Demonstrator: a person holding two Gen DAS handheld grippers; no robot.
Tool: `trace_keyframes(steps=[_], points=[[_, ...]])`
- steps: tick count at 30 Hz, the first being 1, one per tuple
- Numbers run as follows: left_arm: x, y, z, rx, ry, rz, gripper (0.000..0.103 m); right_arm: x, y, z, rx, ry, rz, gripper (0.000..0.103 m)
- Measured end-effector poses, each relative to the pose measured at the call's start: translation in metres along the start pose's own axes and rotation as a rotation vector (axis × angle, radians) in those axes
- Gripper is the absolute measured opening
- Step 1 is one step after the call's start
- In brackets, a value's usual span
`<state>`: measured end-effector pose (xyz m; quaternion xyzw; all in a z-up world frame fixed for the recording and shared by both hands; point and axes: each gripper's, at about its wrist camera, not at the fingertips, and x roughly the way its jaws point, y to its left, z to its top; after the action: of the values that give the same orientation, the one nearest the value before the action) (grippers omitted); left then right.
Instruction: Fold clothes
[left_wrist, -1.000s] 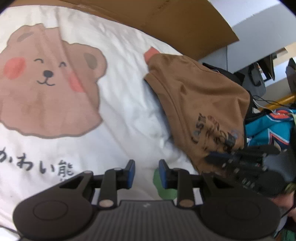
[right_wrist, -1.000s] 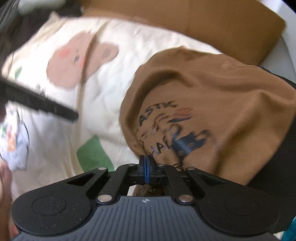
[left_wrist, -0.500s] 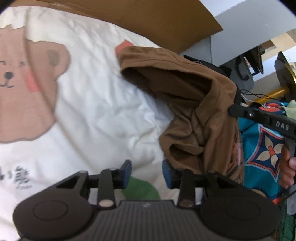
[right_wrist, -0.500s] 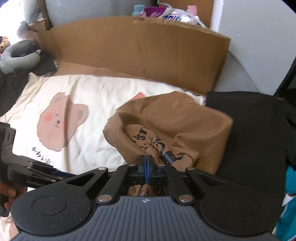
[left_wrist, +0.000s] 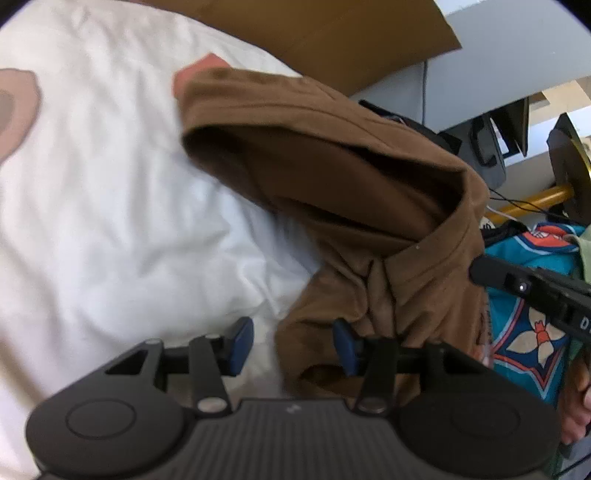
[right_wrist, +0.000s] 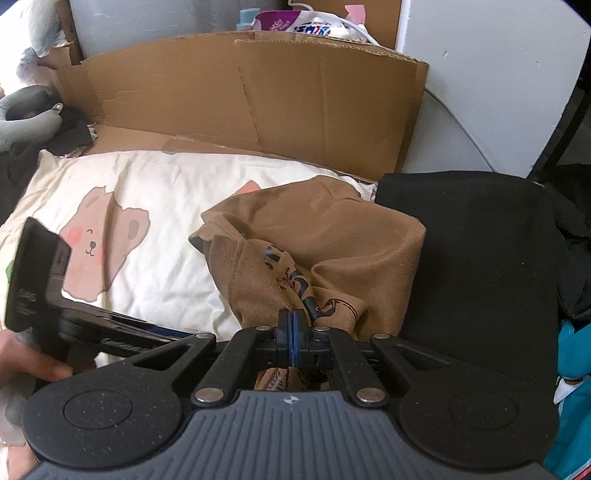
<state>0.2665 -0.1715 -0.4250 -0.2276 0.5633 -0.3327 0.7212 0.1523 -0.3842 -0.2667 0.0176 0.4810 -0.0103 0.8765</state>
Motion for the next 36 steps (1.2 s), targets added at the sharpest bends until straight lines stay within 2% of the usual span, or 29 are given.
trace_keyframes(steps=[4, 7, 9, 14, 18, 25, 36], points=[[0.006, -0.005, -0.002, -0.006, 0.022, -0.001, 0.049, 0.003, -0.007, -0.001, 0.021, 0.001, 0.000, 0.000], [0.008, -0.004, -0.002, -0.026, 0.032, 0.011, 0.034, 0.008, -0.010, -0.004, 0.034, -0.003, -0.002, 0.000], [0.009, -0.001, -0.004, -0.049, 0.041, 0.021, 0.017, 0.011, -0.011, -0.008, 0.040, 0.001, -0.004, 0.000], [0.010, 0.005, -0.005, -0.074, 0.062, 0.022, 0.004, 0.012, -0.017, -0.012, 0.065, -0.003, -0.001, 0.000], [-0.004, 0.001, -0.008, -0.034, 0.047, 0.024, 0.003, 0.014, -0.019, -0.016, 0.078, -0.005, 0.005, 0.000], [-0.062, 0.000, -0.022, 0.039, 0.008, 0.060, 0.003, 0.011, -0.019, -0.016, 0.105, -0.008, 0.038, 0.000], [-0.129, 0.007, -0.029, 0.050, -0.057, 0.114, 0.003, 0.015, -0.006, -0.018, 0.101, 0.010, 0.084, 0.000]])
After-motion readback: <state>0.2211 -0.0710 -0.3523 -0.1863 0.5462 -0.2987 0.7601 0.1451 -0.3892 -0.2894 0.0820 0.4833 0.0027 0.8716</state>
